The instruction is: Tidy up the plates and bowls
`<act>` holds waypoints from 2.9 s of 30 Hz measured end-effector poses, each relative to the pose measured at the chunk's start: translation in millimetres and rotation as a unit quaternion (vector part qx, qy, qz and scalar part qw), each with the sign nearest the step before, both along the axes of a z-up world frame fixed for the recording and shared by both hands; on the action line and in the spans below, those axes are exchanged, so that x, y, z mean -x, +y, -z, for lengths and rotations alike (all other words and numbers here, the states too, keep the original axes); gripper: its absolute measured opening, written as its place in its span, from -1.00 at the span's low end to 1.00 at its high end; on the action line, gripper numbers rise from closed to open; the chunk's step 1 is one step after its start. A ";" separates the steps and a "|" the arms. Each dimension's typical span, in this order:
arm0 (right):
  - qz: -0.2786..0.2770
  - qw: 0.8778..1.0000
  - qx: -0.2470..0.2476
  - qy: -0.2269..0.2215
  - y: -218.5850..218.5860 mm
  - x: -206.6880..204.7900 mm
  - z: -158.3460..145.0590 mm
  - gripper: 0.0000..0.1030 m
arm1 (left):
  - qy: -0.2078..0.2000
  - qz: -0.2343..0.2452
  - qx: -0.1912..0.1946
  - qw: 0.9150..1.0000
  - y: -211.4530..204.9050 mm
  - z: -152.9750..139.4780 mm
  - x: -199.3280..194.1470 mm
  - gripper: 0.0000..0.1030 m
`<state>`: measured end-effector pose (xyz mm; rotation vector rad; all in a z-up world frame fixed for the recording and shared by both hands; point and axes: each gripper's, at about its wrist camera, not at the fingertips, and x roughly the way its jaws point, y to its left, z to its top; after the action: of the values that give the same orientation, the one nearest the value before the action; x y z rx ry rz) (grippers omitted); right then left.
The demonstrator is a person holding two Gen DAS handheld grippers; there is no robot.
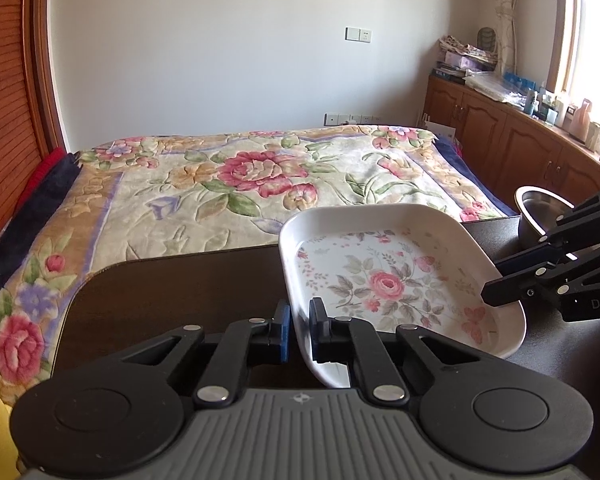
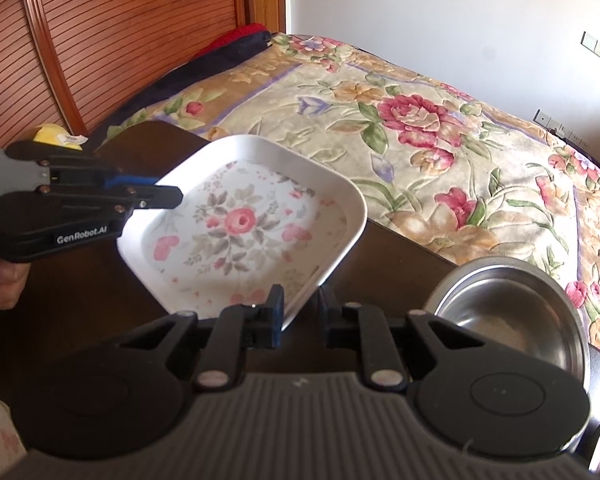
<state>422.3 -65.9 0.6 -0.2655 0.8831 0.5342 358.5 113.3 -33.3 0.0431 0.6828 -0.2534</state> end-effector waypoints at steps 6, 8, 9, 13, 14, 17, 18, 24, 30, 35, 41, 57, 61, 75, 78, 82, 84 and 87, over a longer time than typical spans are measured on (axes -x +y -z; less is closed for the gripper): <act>0.002 1.000 -0.011 0.000 -2.8 7.8 -1.4 -0.65 | 0.008 -0.001 0.004 1.000 0.3 -5.0 8.2 -0.81; 0.003 1.000 -0.016 -0.001 -3.9 11.2 -3.1 -0.66 | 0.006 0.000 0.001 1.000 0.0 -8.1 12.5 -0.81; 0.003 1.000 -0.017 -0.002 -4.3 12.8 -4.0 -0.66 | 0.005 0.000 0.000 1.000 0.0 -10.1 14.6 -0.81; 0.004 1.000 -0.023 -0.008 -5.4 20.8 -7.3 -0.69 | -0.001 -0.002 -0.004 1.000 -0.5 -18.2 24.8 -0.81; 0.003 1.000 -0.023 -0.011 -5.2 23.7 -7.8 -0.70 | -0.003 -0.002 -0.005 1.000 -1.1 -19.8 27.6 -0.81; 0.003 1.000 -0.026 -0.015 -5.4 30.9 -9.8 -0.71 | -0.007 -0.005 -0.011 1.000 -2.3 -21.5 36.8 -0.81; 0.004 0.999 -0.028 -0.016 -6.0 32.7 -10.6 -0.72 | -0.006 -0.006 -0.012 1.000 -1.6 -21.7 38.7 -0.81; 0.009 0.999 -0.048 -0.016 -12.4 41.6 -14.0 -0.73 | -0.004 -0.011 -0.010 1.000 0.0 -20.1 52.4 -0.80; 0.017 0.998 -0.060 -0.009 -13.6 46.6 -8.7 -0.74 | 0.001 -0.018 -0.010 1.000 0.1 -15.7 61.9 -0.81; 0.024 0.998 -0.066 -0.003 -13.9 49.0 -5.0 -0.77 | 0.008 -0.026 -0.009 1.000 1.5 -9.8 67.6 -0.81; 0.023 0.997 -0.073 -0.011 -15.6 54.8 -9.8 -0.77 | -0.001 -0.029 -0.006 1.000 1.9 -15.2 78.3 -0.80; 0.020 0.994 -0.097 -0.038 -33.8 98.9 -29.4 -0.78 | -0.035 -0.030 -0.002 0.999 -3.4 -44.5 132.5 -0.80; 0.021 0.994 -0.102 -0.044 -38.3 118.5 -31.6 -0.78 | -0.046 -0.027 -0.006 0.999 -8.7 -51.2 154.9 -0.80; 0.028 0.992 -0.114 -0.054 -47.3 171.2 -31.1 -0.79 | -0.054 -0.022 -0.012 0.998 -18.9 -49.8 219.4 -0.80; 0.028 0.991 -0.116 -0.057 -50.3 179.7 -31.9 -0.79 | -0.054 -0.021 -0.011 0.998 -20.2 -49.8 229.4 -0.80; 0.027 0.991 -0.119 -0.059 -53.2 191.6 -30.6 -0.79 | -0.054 -0.022 -0.008 0.998 -19.8 -47.3 242.8 -0.79; 0.028 0.990 -0.121 -0.061 -54.1 195.5 -29.9 -0.80 | -0.052 -0.023 -0.005 0.998 -19.3 -44.8 249.0 -0.79; 0.028 0.990 -0.124 -0.063 -53.9 203.7 -28.8 -0.80 | -0.048 -0.025 -0.003 0.999 -19.5 -41.5 257.7 -0.79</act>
<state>218.6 -119.8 29.4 -0.0470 0.6925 0.5625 100.8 93.8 8.2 0.0435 0.5879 -0.2004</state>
